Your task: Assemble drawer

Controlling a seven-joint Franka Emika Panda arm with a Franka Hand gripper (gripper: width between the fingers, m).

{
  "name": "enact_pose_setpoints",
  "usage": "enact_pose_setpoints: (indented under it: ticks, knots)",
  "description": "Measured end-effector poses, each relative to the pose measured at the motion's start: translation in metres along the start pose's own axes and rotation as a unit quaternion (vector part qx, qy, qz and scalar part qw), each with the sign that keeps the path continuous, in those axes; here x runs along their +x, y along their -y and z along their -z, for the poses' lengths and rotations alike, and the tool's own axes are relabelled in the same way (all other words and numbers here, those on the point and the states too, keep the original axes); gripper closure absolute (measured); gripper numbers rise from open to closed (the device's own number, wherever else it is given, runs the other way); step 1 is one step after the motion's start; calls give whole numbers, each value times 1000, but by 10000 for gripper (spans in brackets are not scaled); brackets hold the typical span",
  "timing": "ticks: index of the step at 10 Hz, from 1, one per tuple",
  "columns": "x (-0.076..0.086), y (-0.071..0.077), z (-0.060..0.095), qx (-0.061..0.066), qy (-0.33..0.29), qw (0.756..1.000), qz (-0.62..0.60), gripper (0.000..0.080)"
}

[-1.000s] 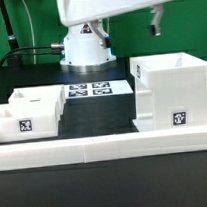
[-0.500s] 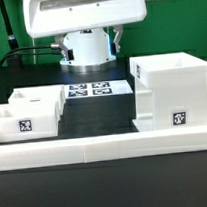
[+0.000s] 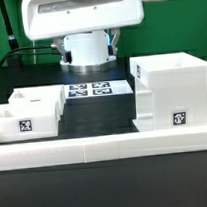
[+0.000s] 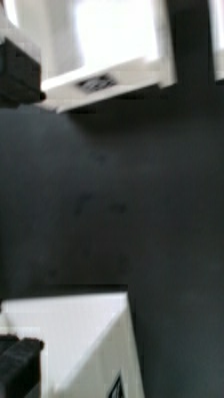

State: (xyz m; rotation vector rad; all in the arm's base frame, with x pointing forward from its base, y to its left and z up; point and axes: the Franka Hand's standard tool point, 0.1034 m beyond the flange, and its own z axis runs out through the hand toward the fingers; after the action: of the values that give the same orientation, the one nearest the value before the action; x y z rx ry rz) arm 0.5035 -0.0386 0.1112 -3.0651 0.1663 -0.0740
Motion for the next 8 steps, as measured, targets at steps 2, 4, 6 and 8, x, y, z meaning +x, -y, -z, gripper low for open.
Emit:
enact_pose_setpoints:
  ticks: [2, 4, 6, 8]
  knots:
    - [-6, -24, -25, -10, 6, 1000, 8, 150]
    - [-7, -30, -37, -16, 5, 999, 28, 150]
    - [-4, -42, -48, -23, 0, 997, 78, 150]
    - [-2, -47, -52, -24, 2, 994, 105, 150]
